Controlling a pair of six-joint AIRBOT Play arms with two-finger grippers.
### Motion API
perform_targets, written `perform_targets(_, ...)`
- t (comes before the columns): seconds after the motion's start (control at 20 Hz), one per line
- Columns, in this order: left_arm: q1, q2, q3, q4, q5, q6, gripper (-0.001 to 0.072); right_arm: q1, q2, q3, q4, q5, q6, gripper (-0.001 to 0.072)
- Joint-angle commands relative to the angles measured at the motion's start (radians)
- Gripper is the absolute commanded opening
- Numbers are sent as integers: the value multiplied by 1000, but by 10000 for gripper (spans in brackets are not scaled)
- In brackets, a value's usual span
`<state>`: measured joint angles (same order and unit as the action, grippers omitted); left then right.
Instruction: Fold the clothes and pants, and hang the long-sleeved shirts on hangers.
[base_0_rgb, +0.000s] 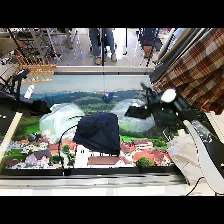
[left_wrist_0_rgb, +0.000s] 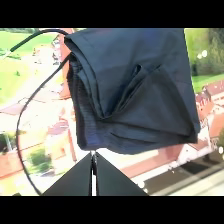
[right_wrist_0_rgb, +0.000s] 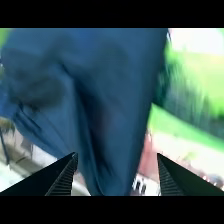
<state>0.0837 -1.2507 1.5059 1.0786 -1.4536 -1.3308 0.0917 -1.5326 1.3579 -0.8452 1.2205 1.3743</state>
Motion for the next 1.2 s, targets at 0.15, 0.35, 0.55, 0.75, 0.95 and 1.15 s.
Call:
perform_targets(0.15, -76, 1, 0, 2, -19, 15, 6, -10, -241, -169, 305, -76, -140, 581)
perform_targets(0.35, -97, 1, 0, 1, -82, 14, 6, 98, -404, 12, 403, -62, -143, 527)
perform_targets(0.55, -122, 2, 0, -15, -136, 15, 6, 168, -483, 236, 396, -90, -40, 10)
perform_targets(0.75, -151, 33, 0, -16, -171, 16, 6, 113, -337, 393, 153, -2, 148, 8)
perform_targets(0.95, -153, 95, 0, -16, -171, 19, 6, -52, -90, 395, 51, 106, 291, 7)
perform_targets(1.15, -153, 124, 0, -9, -171, 38, 6, -344, 95, 375, -9, 224, 319, 6)
